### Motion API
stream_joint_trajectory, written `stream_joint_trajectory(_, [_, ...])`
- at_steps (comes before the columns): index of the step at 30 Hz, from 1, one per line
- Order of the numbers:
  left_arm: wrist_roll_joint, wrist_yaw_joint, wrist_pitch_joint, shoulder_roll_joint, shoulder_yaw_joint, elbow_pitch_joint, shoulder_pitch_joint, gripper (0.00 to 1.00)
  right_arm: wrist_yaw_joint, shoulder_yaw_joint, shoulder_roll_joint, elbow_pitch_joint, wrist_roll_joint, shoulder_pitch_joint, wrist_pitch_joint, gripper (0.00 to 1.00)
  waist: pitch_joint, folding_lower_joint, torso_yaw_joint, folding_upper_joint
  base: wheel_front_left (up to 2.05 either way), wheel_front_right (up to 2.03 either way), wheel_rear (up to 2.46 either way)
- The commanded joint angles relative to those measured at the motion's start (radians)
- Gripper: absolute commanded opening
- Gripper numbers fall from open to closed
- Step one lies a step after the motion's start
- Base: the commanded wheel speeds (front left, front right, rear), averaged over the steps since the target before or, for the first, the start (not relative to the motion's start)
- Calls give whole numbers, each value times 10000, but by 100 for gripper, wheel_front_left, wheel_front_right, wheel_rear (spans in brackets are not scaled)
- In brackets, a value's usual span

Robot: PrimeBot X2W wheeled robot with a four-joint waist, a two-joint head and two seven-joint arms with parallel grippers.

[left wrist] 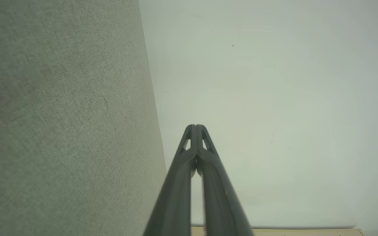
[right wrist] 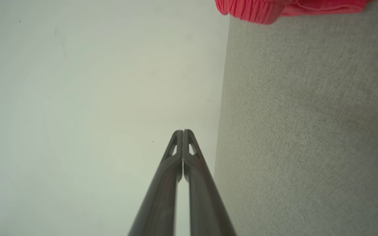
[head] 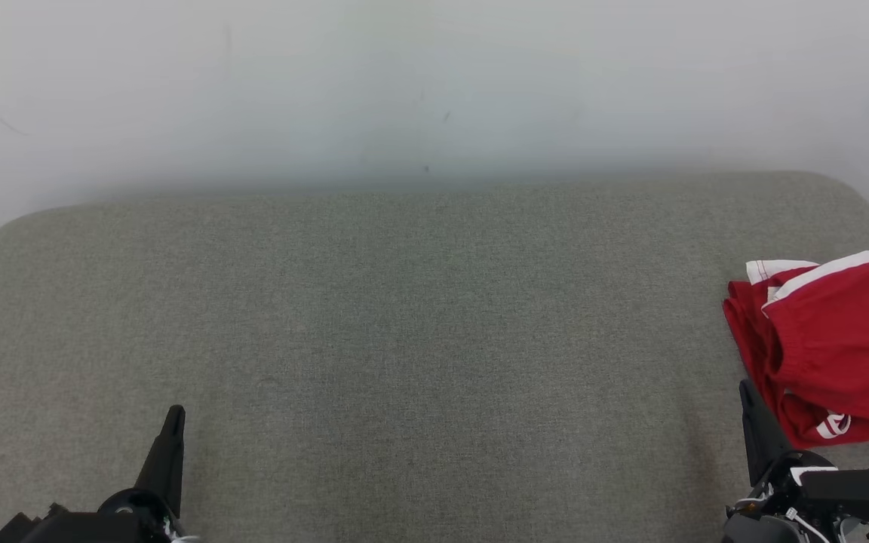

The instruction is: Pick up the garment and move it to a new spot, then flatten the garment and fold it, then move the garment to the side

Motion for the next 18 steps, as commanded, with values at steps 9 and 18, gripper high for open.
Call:
stream_joint_trajectory(9, [-45, -10, 26, 52, 30, 18, -109, 0, 7, -20, 14, -21, 15, -65, 29, 0, 0, 0, 0, 0, 0, 0, 0])
stream_joint_trajectory(18, [-45, -10, 25, 52, 30, 18, -109, 0, 7, -20, 14, -21, 15, -65, 29, 0, 0, 0, 0, 0, 0, 0, 0])
